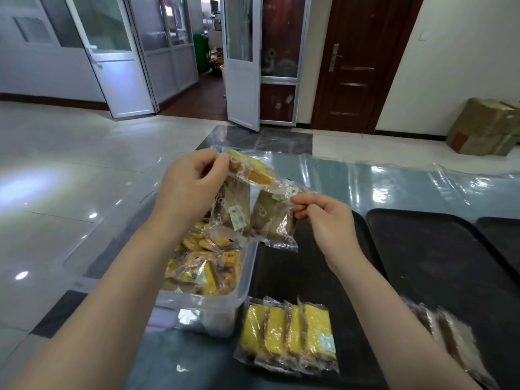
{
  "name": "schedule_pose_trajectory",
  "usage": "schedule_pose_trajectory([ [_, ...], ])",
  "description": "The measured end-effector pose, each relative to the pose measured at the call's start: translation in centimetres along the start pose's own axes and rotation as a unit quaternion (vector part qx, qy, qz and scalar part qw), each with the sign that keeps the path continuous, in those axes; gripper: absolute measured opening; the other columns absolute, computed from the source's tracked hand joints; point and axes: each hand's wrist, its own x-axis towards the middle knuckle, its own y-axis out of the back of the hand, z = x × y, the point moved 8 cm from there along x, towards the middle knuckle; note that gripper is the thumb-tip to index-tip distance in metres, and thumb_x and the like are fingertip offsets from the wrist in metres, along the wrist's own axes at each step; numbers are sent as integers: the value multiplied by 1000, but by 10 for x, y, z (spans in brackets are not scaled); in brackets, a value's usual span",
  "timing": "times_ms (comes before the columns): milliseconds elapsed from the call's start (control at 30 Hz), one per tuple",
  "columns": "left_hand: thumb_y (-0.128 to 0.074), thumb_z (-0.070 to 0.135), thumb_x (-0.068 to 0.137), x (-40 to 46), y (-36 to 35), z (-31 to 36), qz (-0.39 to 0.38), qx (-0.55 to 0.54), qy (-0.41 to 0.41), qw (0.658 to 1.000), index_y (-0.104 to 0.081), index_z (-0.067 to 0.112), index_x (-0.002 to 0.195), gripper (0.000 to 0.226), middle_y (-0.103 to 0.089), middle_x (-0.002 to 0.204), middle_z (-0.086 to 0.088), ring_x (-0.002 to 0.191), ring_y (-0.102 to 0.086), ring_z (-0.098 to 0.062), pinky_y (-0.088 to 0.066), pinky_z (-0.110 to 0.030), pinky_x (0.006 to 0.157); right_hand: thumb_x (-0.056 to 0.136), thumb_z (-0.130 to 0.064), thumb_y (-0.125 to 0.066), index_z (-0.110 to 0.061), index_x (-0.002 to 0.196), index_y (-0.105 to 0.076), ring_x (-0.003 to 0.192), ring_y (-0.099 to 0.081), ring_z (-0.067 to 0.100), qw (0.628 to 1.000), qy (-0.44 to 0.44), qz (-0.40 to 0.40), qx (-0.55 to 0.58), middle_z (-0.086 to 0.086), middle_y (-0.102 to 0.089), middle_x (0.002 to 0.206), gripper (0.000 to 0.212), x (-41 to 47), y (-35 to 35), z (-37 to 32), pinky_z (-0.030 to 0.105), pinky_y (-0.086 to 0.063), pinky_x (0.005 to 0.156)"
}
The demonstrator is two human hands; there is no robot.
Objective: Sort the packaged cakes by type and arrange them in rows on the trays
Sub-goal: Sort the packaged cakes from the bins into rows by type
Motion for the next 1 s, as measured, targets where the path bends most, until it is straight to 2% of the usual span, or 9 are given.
schedule_pose_trajectory([
  [100, -51, 28, 99, -9, -19, 21, -5, -12, -10, 1000, -54, 13, 64, 38, -43, 56, 4, 57, -42, -8, -34, -27, 56, 91, 8, -46, -13, 88, -76, 76, -66, 4, 1000, -6, 15, -10, 1, -73, 86, 36, -6, 33, 9, 16, -53, 71],
  [200, -52, 26, 99, -19, -38, 42, -11, -19, -25, 999, -53, 19, 62, 38, -44, 55, 8, 55, -41, -5, -33, -20, 53, 89, 12, -44, -9, 84, -76, 68, -64, 2, 1000, -10, 30, -5, 4, -72, 81, 39, -13, 63, 16, 14, -52, 66],
  [333, -52, 25, 99, -32, -66, 63, -27, -39, -31, 998, -54, 14, 64, 37, -45, 55, 8, 55, -42, -4, -32, -16, 51, 92, 8, -44, -10, 86, -76, 74, -65, 8, 998, -35, 33, -27, 5, -73, 84, 38, -24, 100, 33, 17, -54, 68],
  [400, -52, 25, 99, -41, -82, 69, -41, -46, -26, 998, -50, 18, 61, 39, -43, 53, 10, 53, -40, -3, -31, -15, 51, 93, 8, -43, -8, 88, -76, 77, -65, 12, 997, -60, 35, -31, 7, -72, 87, 37, -28, 118, 47, 18, -55, 68],
  [567, -50, 28, 101, -69, -132, 69, -78, -55, 21, 995, -45, 22, 59, 43, -41, 50, 11, 49, -39, -3, -32, -13, 49, 92, 10, -42, -10, 85, -75, 78, -64, 13, 993, -107, 34, -40, 7, -72, 86, 40, -40, 159, 83, 17, -53, 68],
  [733, -49, 30, 101, -97, -182, 57, -102, -69, 63, 990, -48, 13, 64, 41, -41, 54, 7, 52, -41, -5, -31, -17, 50, 90, 6, -53, -13, 86, -78, 83, -69, 14, 989, -138, 28, -49, 4, -75, 88, 31, -55, 201, 115, 25, -56, 80],
  [867, -49, 26, 101, -117, -217, 57, -105, -72, 92, 988, -47, 3, 67, 42, -42, 58, 1, 54, -41, -7, -32, -17, 50, 89, -12, -72, -16, 82, -78, 66, -65, 4, 986, -152, 33, -61, -2, -75, 76, 9, -68, 237, 129, 24, -54, 69],
  [1000, -47, 27, 103, -138, -251, 52, -112, -102, 136, 979, -48, 2, 70, 41, -43, 60, 0, 57, -42, -9, -32, -19, 51, 85, -9, -75, -11, 82, -75, 61, -63, 8, 978, -182, 51, -88, 0, -72, 70, 3, -76, 270, 150, 21, -51, 57],
])
